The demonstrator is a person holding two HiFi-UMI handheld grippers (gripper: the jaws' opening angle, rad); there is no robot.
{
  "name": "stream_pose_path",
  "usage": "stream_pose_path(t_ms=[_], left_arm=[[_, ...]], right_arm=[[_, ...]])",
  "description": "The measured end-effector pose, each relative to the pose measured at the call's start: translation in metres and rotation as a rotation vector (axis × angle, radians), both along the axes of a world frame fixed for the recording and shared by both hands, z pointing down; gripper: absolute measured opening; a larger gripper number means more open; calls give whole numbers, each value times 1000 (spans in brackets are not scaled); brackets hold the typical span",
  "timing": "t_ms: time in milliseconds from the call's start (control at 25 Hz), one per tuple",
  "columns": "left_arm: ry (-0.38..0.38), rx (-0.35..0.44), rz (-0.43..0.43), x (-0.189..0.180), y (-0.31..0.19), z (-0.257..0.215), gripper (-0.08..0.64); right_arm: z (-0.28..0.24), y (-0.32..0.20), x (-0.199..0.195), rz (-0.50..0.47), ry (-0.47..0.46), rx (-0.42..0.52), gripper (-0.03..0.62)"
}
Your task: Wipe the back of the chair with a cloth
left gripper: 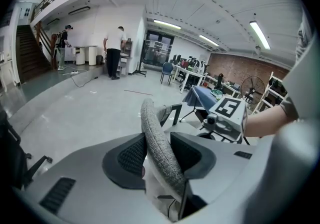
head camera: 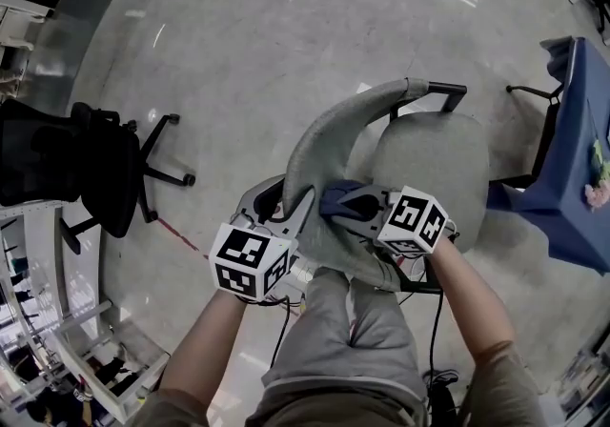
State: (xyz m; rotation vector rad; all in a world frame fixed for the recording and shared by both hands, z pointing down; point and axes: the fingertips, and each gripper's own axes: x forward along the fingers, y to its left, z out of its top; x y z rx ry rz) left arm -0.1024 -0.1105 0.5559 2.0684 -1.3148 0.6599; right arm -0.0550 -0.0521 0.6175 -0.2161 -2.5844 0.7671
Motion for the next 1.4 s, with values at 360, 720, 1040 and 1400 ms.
stream_pose_path(t_ms=[360,720,1040,1400], left_arm=[[3,3,-32,-2,-1,1,158],[35,12,-58,-5,-1,0,153],[63,4,-74,-6,-1,-1,153],[85,-1,-87,-7,-2,2,152]], right_arm=[[-11,-159,14,463,24,220,64],[-19,-178,25,786,3,230,64],[-29,-16,-31,333,-41,106,54],[-47,95,10,125,-31,-84,48]])
